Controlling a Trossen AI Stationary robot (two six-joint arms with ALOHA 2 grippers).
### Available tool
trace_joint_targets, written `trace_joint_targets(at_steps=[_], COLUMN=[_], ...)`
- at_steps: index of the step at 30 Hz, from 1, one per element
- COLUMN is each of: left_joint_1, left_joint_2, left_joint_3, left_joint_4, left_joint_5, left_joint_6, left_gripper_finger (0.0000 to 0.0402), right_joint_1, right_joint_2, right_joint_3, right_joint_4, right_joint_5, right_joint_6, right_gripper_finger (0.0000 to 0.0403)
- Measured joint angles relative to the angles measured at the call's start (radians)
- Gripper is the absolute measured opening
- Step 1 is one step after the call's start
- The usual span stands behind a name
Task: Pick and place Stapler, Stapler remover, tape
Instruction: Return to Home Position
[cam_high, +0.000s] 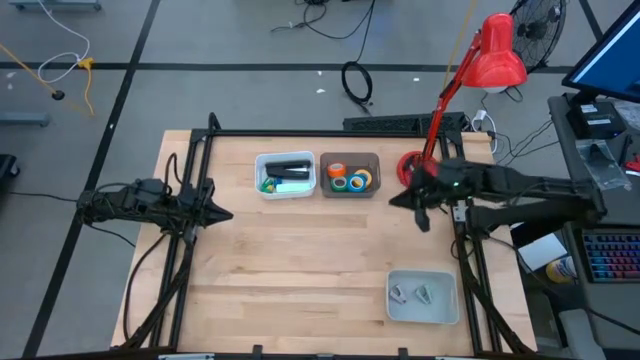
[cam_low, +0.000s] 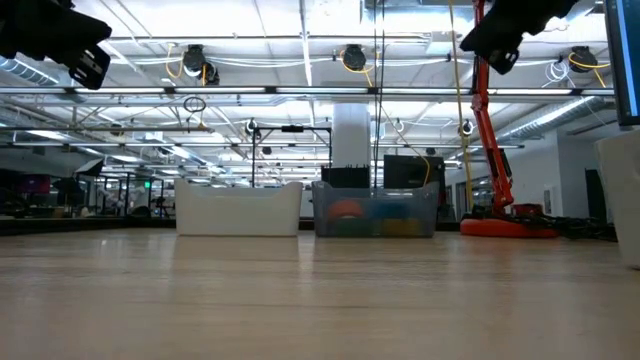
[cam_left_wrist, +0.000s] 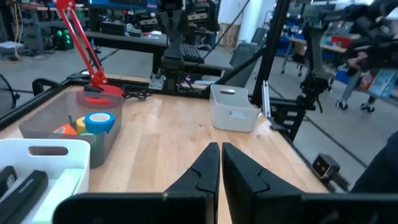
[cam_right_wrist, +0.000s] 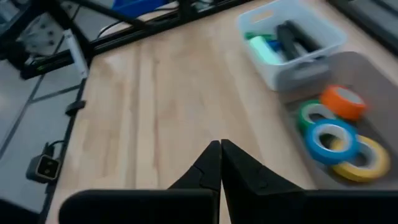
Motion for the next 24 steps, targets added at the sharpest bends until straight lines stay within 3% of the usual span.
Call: trace_joint_targets(at_steps=[8,19,24], left_joint_1=[0.000,0.000,0.000], left_joint_2=[0.000,0.000,0.000], left_joint_3=[0.000,0.000,-0.006], left_joint_4=[0.041,0.020,0.012], left_joint_5=[0.000,-0.003,-0.093], left_joint_6=[0.008,0.037,0.067], left_gripper_finger=[0.0019,0.0019,0.0019], right_joint_1=[-0.070,-0.070,-0.070], right_joint_2=[-0.230,-0.490,-0.565], right_joint_3=[-0.027,-0.273,-0.357], right_joint_4=[-0.121,-0.031,-0.017], right_joint_5=[0.084,0.117,0.157], right_joint_6=[0.024,0.137,0.167], right_gripper_finger=[0.0000,0.0000,0.0000])
